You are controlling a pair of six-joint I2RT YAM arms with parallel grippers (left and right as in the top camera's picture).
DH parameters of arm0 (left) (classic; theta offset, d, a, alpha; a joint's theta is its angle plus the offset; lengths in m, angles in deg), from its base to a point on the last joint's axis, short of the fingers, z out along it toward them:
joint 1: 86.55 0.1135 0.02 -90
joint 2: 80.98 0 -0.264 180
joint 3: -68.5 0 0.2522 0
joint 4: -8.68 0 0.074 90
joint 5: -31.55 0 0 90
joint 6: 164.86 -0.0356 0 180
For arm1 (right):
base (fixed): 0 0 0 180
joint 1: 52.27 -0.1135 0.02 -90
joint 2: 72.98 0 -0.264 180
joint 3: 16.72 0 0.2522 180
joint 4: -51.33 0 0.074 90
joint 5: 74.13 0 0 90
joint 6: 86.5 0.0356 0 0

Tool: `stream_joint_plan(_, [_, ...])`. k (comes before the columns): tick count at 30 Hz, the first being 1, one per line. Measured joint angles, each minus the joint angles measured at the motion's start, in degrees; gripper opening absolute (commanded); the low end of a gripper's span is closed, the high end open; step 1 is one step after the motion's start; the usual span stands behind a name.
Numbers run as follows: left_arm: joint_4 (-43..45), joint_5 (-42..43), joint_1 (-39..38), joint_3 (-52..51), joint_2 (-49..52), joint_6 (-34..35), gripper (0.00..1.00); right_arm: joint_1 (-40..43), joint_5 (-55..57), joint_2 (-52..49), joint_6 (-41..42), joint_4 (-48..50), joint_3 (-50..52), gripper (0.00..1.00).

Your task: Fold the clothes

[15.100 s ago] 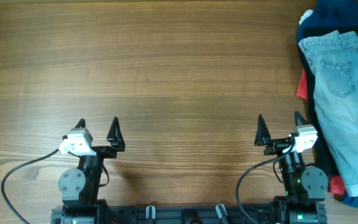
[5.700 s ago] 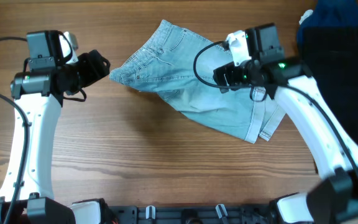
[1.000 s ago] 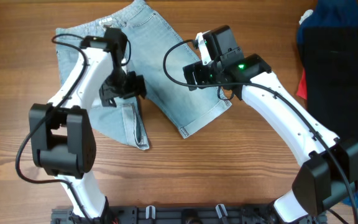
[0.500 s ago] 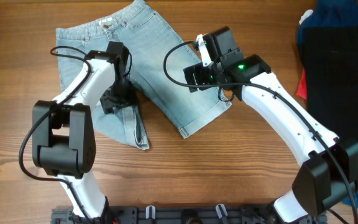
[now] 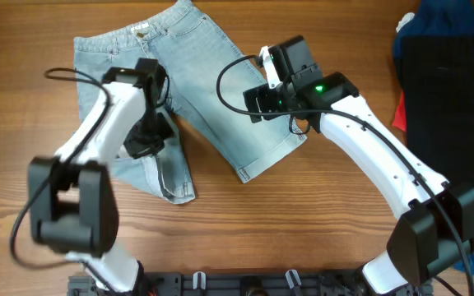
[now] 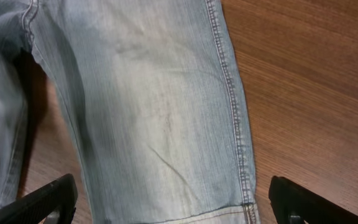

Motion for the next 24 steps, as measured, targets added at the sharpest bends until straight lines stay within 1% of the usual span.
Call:
stream_joint_plan(3, [-5.86,-0.37,0.0,0.04,-5.99,2.43,0.04,0.0,-1.38,0.0,-0.02,-0.11,0.0,1.0])
stream_joint_plan(4, [-7.61,-0.39,0.0,0.07,-6.58,3.1,0.04,0.0,-1.66,0.0,0.0,-0.22,0.0,1.0])
stream_joint_plan(5, [-11.58,-0.59,0.0,-0.04,-7.06,4.52,0.04,0.0,-2.08,0.0,0.0,-0.2,0.0,0.99])
stream_joint_plan(7, [-15.47,-1.01,0.0,-2.36,-7.5,7.39,0.04,0.0,-2.67,-0.02,0.0,-0.26,0.11,1.0])
stream_joint_plan(11, [-16.28,-2.12,0.0,-10.67,-7.52,13.66,0.04,0.0,-3.1,0.0,0.0,-0.26,0.15,0.99])
stream_joint_plan(13, [-16.48,-2.29,0.0,-14.49,-7.52,16.13,0.17,0.0,-3.19,-0.02,0.0,-0.28,0.2,0.99])
stream_joint_plan(14, [-16.46,-2.23,0.0,-16.11,-7.52,17.2,0.22,0.0,-3.28,0.0,0.0,-0.24,0.2,0.99])
stream_joint_plan(15, [-16.5,-1.99,0.0,-16.96,-7.52,17.94,0.23,0.0,-3.32,0.0,0.0,-0.24,0.2,0.99])
stream_joint_plan(17, [-16.06,-0.42,0.0,-17.14,-7.58,18.32,0.36,0.0,-4.15,0.0,-0.02,0.26,0.22,0.99])
stream_joint_plan(18, [-15.98,-0.07,0.0,-17.14,-7.69,18.18,0.4,0.0,-4.59,0.0,-0.02,0.66,0.22,0.99])
stream_joint_plan(19, [-15.74,0.39,-0.02,-17.14,-8.02,18.43,0.48,0.0,-5.25,0.0,-0.02,1.31,0.24,1.0])
stream_joint_plan(24, [-13.68,-0.31,-0.07,-17.09,-12.81,18.34,0.73,0.0,-7.19,0.0,-0.02,4.59,0.26,0.99])
